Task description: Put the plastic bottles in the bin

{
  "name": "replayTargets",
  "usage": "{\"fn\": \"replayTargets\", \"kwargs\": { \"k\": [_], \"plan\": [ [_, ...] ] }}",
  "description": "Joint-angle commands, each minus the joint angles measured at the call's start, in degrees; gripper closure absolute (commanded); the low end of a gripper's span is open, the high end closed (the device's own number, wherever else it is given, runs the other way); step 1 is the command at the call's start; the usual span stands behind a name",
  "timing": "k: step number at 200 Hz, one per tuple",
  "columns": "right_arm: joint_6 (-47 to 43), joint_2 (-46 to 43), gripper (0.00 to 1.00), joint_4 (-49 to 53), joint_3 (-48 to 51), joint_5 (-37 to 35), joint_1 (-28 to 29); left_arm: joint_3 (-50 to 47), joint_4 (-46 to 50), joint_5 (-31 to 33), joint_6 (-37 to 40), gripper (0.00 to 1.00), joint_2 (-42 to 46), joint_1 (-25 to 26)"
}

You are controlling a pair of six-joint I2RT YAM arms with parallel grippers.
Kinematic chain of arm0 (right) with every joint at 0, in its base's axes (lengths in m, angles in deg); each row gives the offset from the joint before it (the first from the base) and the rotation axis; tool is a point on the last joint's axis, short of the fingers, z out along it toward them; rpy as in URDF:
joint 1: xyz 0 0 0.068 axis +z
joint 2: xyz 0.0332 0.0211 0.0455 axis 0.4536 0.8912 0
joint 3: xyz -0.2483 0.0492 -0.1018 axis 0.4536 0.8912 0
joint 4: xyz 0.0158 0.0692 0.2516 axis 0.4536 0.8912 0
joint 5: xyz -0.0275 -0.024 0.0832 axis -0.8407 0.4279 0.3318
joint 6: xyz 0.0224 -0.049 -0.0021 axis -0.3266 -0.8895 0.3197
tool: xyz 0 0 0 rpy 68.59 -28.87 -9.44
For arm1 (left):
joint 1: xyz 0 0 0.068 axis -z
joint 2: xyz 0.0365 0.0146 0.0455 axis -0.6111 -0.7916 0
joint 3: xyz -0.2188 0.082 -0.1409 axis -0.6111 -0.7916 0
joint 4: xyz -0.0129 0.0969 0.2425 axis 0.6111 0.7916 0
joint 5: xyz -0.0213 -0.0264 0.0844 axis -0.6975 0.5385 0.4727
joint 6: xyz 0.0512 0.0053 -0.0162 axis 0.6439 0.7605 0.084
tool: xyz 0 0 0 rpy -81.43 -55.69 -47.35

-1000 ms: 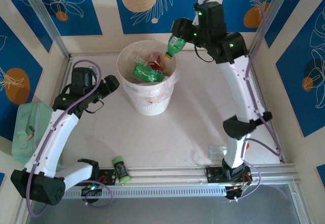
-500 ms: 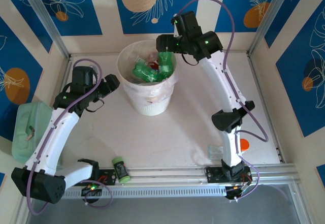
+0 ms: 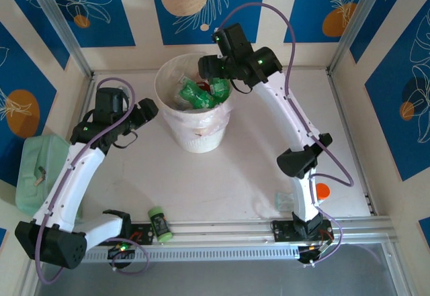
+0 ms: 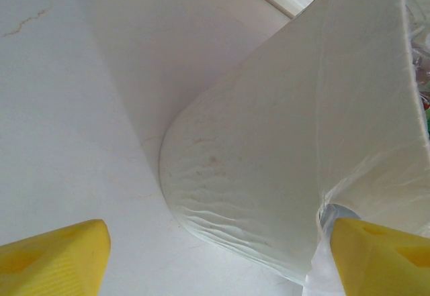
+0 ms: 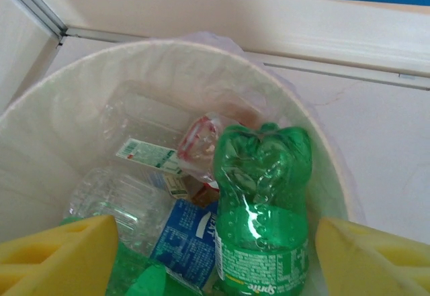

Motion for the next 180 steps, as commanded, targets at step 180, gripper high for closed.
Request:
{"fn": "replayTargets", "kwargs": {
  "k": [180],
  "plan": [
    [9.36,-53.35,0.02,-33.81,94.31,-20.89,-21.26,-32.73,-53.35,34.64,39.07,0.00,-3.90,0.16]
  ]
}}
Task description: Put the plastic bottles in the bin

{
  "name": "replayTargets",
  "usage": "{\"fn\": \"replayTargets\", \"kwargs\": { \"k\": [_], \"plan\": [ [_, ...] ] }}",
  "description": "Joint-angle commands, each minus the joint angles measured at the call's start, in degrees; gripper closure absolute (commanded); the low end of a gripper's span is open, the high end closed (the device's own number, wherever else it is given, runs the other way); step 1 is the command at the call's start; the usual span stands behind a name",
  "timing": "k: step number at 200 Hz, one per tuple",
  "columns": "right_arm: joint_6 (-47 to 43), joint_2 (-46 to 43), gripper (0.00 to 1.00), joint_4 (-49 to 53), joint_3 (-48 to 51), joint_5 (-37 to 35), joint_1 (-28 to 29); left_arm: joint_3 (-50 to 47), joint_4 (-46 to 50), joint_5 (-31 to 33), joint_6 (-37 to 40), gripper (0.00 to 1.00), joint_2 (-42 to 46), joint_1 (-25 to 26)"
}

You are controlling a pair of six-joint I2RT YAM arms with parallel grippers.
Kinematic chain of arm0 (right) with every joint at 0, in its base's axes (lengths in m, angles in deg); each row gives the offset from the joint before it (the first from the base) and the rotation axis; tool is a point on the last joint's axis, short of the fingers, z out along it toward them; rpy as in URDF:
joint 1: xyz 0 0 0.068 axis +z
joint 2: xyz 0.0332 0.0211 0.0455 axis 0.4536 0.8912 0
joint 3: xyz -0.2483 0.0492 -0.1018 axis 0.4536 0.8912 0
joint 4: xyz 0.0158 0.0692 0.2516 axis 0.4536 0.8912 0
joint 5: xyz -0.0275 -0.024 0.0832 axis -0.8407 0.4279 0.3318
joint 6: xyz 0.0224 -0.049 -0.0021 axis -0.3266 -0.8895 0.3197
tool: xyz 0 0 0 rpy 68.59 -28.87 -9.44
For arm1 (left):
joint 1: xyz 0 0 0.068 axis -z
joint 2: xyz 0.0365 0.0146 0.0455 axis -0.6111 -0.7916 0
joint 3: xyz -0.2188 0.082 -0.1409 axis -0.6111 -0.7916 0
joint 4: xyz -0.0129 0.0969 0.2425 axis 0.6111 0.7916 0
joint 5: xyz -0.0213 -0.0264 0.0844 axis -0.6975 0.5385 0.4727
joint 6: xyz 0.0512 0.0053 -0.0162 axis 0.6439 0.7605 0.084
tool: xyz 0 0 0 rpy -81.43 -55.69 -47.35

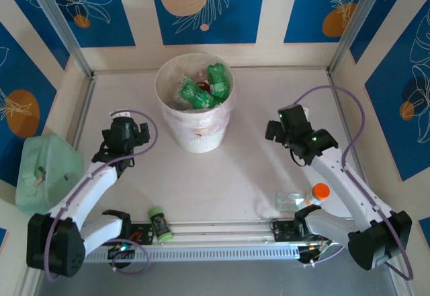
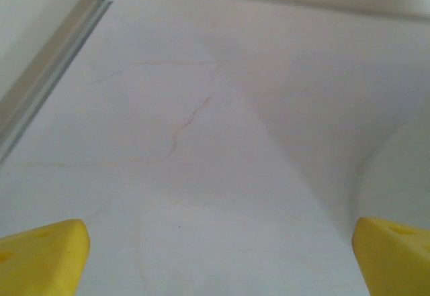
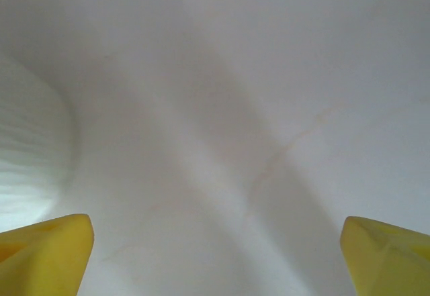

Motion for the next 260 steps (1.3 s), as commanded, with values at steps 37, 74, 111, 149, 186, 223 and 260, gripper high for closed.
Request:
{"fn": "replayTargets", "kwargs": {
  "k": [37,74,111,149,186,223,260],
  "plan": [
    [-5.55,12.03,0.01,-25.79,10.28,-16.86,-10.75,-7.16,-36.10,3.09,12.66,0.00,-14.34,-0.60],
    [-12.92,13.80,0.01,-56.19,24.18,-4.69,-14.57,-8.85,-41.32,-2.16,13.67,0.00,-21.07,-2.25],
    [-19.62,19.50,0.01,-75.28,27.27,12.99,-18.46,-13.49,-53.04,-10.31,12.87,0.00,-24.48,-5.73],
    [-23.05,26.14,0.01,-88.66,31.25,25.83,-20.52,-15.30,-59.97,-13.36,12.72,0.00,-28.07,-7.04],
    [-23.25,25.99,0.01,-87.86,30.96,24.21,-19.93,-15.33,-59.96,-13.13,12.63,0.00,-27.90,-7.22],
    [-23.43,26.23,0.01,-88.96,31.31,24.32,-19.81,-15.30,-59.69,-13.75,13.16,0.00,-27.85,-6.96],
    [-23.51,26.39,0.01,-89.37,31.36,24.36,-19.83,-15.18,-59.43,-14.75,13.46,0.00,-27.84,-6.95]
  ]
}}
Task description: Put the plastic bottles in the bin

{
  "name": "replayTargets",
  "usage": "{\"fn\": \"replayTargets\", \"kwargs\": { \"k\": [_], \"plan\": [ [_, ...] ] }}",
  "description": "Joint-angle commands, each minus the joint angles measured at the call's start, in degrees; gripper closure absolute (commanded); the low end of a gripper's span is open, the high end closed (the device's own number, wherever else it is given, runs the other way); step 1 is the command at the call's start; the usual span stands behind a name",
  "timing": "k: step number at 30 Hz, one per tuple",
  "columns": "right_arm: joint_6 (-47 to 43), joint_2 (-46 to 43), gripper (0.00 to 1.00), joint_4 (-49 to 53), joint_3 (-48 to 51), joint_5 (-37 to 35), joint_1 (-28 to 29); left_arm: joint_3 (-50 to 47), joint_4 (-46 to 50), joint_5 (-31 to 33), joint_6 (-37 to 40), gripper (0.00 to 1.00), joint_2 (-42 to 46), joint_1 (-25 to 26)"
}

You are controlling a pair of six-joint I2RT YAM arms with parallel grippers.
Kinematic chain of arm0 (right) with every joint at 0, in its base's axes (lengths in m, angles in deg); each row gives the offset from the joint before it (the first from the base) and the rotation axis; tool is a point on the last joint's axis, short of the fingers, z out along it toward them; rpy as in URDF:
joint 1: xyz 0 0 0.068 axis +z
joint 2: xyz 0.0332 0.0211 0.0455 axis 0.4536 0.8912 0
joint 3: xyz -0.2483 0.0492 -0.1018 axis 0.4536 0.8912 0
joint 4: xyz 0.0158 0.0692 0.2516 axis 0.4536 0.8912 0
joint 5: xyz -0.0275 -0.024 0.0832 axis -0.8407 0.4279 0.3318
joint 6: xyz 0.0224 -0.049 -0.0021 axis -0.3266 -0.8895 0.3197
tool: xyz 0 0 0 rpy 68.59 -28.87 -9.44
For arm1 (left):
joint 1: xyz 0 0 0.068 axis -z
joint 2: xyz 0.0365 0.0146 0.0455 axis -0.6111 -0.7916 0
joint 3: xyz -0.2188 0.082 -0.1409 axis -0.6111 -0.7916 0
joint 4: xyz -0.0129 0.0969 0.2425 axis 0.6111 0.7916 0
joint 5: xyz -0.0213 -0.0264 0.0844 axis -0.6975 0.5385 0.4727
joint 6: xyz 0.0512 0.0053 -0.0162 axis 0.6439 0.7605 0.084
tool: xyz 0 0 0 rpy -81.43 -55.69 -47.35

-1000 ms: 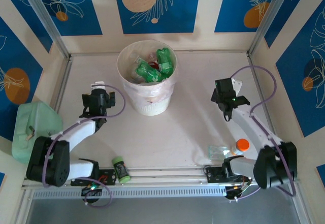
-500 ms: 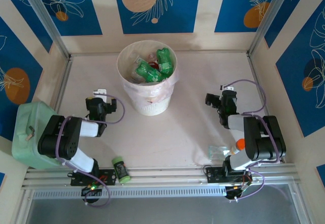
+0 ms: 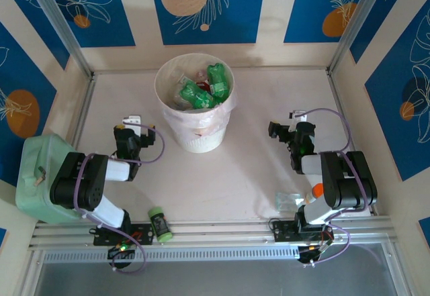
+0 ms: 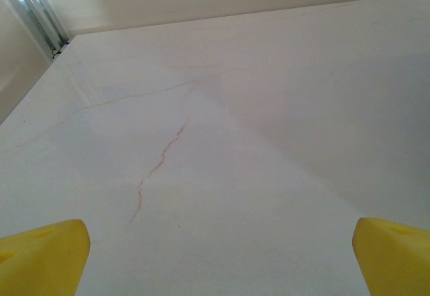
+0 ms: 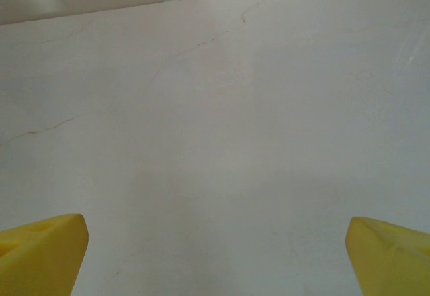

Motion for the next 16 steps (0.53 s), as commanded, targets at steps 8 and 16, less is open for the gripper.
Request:
{"fn": "replayTargets", "kwargs": {
  "k": [8,16],
  "plan": [
    [-1.30,-0.08,0.01,-1.74,-0.17,1.64,0.08,-0.34,-1.73,-1.61,0.42,0.00,-0.22,-0.33],
    [-1.70,-0.30,0.01,-1.26,-0.27,4.45,-0.54,-0.34,-1.78,-1.79,0.37,0.00,-0.22,-0.37]
  ]
}}
